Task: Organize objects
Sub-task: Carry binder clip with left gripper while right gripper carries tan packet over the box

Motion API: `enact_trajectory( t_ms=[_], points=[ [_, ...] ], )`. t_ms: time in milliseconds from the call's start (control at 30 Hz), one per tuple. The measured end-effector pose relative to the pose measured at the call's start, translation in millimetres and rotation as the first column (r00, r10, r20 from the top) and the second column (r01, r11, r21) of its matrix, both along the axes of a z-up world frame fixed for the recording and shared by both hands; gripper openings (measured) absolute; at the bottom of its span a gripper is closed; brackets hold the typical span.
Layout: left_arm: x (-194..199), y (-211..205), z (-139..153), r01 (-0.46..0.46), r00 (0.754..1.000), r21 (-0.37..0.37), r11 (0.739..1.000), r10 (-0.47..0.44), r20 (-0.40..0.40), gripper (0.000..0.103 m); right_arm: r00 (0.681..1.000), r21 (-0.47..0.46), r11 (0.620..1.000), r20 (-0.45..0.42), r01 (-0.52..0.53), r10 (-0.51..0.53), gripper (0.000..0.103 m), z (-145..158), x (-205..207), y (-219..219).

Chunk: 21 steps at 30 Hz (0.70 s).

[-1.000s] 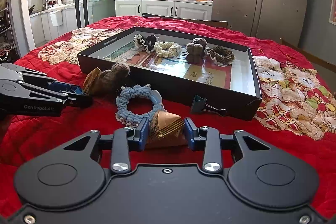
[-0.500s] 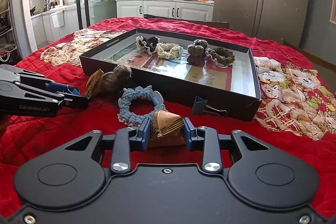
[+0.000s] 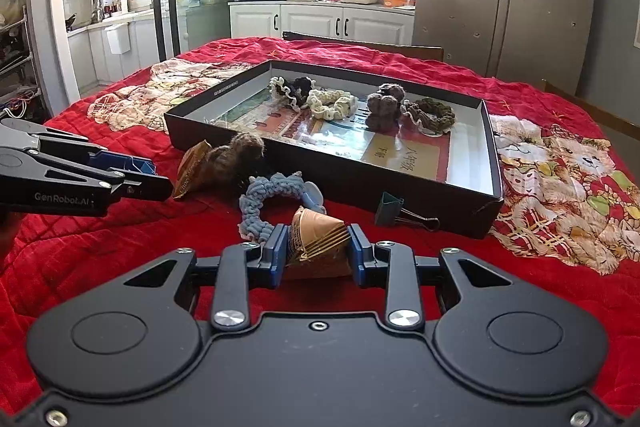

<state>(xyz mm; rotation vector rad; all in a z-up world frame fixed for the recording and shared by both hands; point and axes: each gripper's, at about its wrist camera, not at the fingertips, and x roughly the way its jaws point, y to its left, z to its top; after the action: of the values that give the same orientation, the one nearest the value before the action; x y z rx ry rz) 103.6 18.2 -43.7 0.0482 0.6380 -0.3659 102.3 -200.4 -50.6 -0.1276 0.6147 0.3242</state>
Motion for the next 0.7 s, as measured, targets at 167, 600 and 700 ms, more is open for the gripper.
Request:
enact_trajectory(
  t_ms=[167, 600, 700],
  points=[
    [-2.0, -2.1, 4.6, 0.011, 1.0, -0.004, 1.0, -0.011, 0.01, 0.034, 1.0, -0.001, 1.0, 0.001, -0.002, 0.002, 0.03, 1.5, -0.5, 0.5],
    [-6.0, -7.2, 15.4, 0.038, 0.999, -0.017, 0.999, -0.037, 0.032, 0.035, 1.0, -0.003, 1.0, 0.016, -0.011, 0.011, 0.03, 9.7, -6.2, -1.6],
    [-6.9, -8.4, 17.2, 0.041, 0.999, -0.017, 0.999, -0.041, 0.035, 0.035, 1.0, -0.006, 1.0, 0.02, -0.014, 0.014, 0.03, 11.6, -7.4, -1.3]
  ],
)
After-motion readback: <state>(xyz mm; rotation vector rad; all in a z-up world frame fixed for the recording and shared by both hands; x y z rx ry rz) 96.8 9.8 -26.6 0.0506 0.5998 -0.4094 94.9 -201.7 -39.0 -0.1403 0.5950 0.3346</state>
